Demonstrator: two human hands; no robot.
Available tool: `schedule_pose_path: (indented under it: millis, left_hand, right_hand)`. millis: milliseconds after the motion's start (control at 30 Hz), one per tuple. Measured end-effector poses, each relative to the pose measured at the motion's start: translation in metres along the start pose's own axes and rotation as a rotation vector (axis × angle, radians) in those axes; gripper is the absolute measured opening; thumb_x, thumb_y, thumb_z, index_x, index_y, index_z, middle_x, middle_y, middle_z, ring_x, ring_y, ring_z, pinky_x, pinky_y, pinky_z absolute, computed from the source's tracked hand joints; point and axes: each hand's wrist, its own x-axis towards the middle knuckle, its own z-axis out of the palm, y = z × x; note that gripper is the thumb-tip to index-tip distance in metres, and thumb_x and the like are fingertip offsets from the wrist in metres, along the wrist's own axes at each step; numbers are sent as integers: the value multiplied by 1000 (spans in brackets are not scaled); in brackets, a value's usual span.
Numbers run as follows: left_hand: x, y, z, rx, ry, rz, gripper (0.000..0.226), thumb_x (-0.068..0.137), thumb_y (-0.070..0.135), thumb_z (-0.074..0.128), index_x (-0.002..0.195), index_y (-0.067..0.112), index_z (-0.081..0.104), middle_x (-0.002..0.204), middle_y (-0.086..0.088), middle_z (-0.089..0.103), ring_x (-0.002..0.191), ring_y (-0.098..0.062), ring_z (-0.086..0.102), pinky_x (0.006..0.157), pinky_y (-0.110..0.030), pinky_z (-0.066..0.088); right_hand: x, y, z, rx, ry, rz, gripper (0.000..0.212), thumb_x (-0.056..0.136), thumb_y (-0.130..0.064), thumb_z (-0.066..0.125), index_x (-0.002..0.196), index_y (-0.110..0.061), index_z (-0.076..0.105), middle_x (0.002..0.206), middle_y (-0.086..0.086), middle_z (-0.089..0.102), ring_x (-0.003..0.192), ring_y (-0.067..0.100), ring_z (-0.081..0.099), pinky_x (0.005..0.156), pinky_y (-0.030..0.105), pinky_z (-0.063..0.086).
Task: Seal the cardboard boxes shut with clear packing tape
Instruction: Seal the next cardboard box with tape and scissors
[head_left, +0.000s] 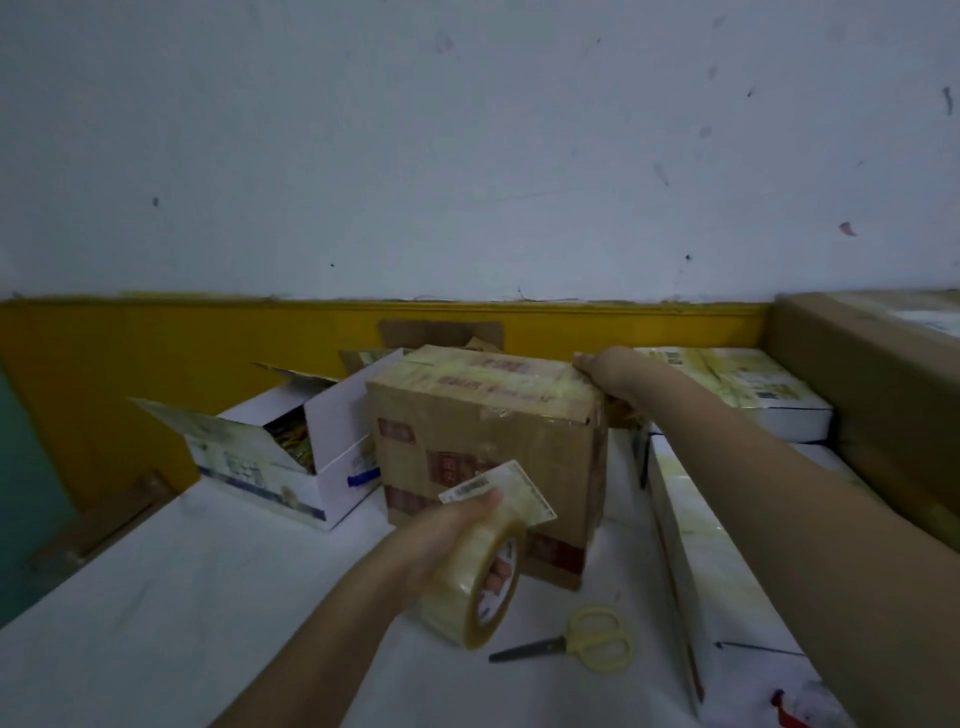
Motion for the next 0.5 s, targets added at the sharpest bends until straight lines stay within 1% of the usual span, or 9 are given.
schedule_pose_path:
  millis: [67, 100, 133, 200, 267, 333, 367, 433, 500]
  left_hand:
    - [7, -5, 2, 16, 24, 19, 28, 91, 43, 69, 98, 16, 69, 75, -2, 78, 64, -14, 74, 61, -26, 61]
    - [8, -6, 0, 42, 28, 28, 33, 90, 50, 67, 101, 19, 68, 82, -1, 78, 73, -15, 75, 70, -30, 63]
    - [8, -8, -7, 108, 20, 40, 39, 87, 60, 62, 105, 25, 67, 92, 0, 78, 86, -16, 75, 80, -33, 62]
    - [13, -11, -32, 289, 102, 131, 48, 84, 74, 50, 107, 34, 65, 100, 6, 74, 98, -16, 70, 83, -34, 59]
    - [23, -13, -64, 422, 389, 258, 63, 82, 75, 49, 106, 20, 70, 94, 4, 73, 89, -16, 68, 74, -33, 56]
    - [40, -16, -88, 470, 611, 320, 74, 86, 66, 58, 124, 3, 61, 108, -7, 67, 95, -23, 63, 70, -33, 48]
    - [50, -19, -95, 457, 641, 315, 81, 86, 63, 61, 135, -2, 53, 120, -14, 63, 105, -29, 62, 75, -34, 48]
    - [64, -27, -98, 440, 595, 310, 91, 79, 71, 59, 139, 2, 54, 129, -16, 62, 115, -31, 60, 92, -37, 50]
    - [84, -44, -98, 409, 536, 338, 90, 70, 85, 54, 127, 16, 67, 120, -5, 71, 111, -24, 65, 100, -38, 51]
  right_hand:
    - [5, 10, 4, 151, -18, -8, 55, 100, -57, 41, 106, -5, 56, 94, 16, 59, 90, 30, 59, 86, 42, 48]
    - [2, 17, 6, 260, -43, 3, 62, 96, -63, 43, 107, -5, 59, 100, 16, 63, 93, 30, 61, 87, 42, 49]
    - [0, 24, 6, 333, -64, 9, 74, 90, -72, 44, 119, -6, 60, 115, 14, 64, 105, 31, 61, 94, 43, 48]
    - [-13, 37, 6, 369, -69, -38, 107, 74, -90, 43, 149, -13, 38, 150, 8, 45, 135, 33, 44, 111, 50, 37]
    - [-31, 48, 5, 394, -80, -102, 119, 67, -94, 46, 159, -26, 11, 164, 0, 20, 147, 32, 26, 116, 54, 28]
    - [-55, 53, 7, 450, -136, -112, 124, 62, -95, 48, 158, -34, -1, 166, -6, 8, 150, 29, 19, 117, 57, 26]
    - [-68, 57, 10, 476, -179, -104, 124, 62, -93, 49, 158, -35, -3, 166, -7, 7, 150, 29, 19, 116, 57, 27]
    - [-96, 60, 23, 531, -247, -106, 114, 70, -86, 49, 158, -35, -3, 165, -6, 15, 148, 28, 25, 115, 53, 31]
    - [-114, 65, 46, 438, -252, -131, 116, 68, -87, 51, 157, -38, -5, 160, -6, 28, 143, 27, 35, 114, 49, 35]
